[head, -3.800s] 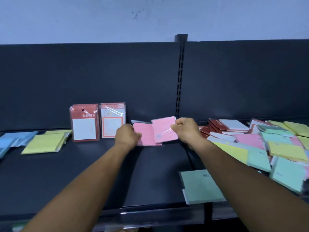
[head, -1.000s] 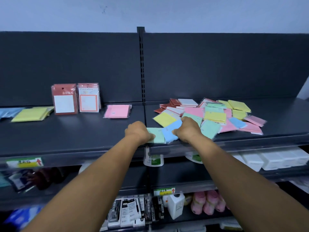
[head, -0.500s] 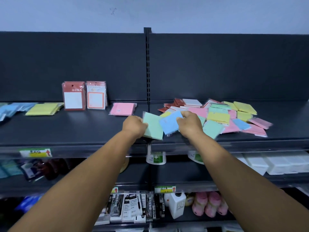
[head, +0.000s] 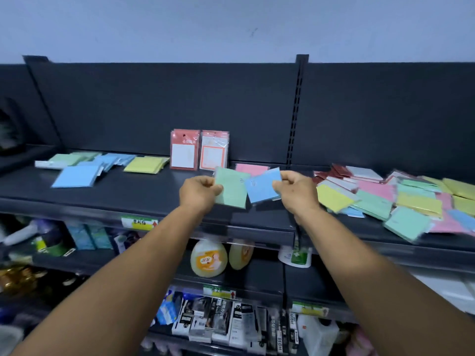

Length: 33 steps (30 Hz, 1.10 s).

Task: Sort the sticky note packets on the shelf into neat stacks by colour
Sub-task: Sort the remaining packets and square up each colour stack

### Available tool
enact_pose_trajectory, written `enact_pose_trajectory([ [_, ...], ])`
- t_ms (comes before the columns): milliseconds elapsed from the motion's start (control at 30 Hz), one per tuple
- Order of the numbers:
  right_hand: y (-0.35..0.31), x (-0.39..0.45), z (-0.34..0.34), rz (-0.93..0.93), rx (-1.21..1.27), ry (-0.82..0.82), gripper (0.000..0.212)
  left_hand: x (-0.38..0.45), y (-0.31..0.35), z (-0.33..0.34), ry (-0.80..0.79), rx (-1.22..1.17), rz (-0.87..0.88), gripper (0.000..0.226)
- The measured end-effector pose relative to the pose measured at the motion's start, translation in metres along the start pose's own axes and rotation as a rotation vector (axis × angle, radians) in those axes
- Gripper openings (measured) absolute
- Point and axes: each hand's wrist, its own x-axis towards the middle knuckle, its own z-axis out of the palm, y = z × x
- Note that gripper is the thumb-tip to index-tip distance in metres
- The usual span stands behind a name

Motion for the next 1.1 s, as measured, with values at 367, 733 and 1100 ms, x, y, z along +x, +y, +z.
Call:
enact_pose_trajectory([
  [367,-0.058,-0.011,0.156,0.02,0.088,-0.126,0.02,0.081,-0.055,-0.135,0.069,-0.019,-0.041,0.014],
  [733,-0.097,-0.012,0.288,0.038,0.078,-0.202,0.022,0.14,-0.107,-0.247,0.135,-0.024,-0.078,0.01],
  [1100,-0.116,0.014,0.376,-0.026,0.056,-0.346,0.01,0.18,-0.132,-0.3,0.254,-0.023,-0.144,0.008],
])
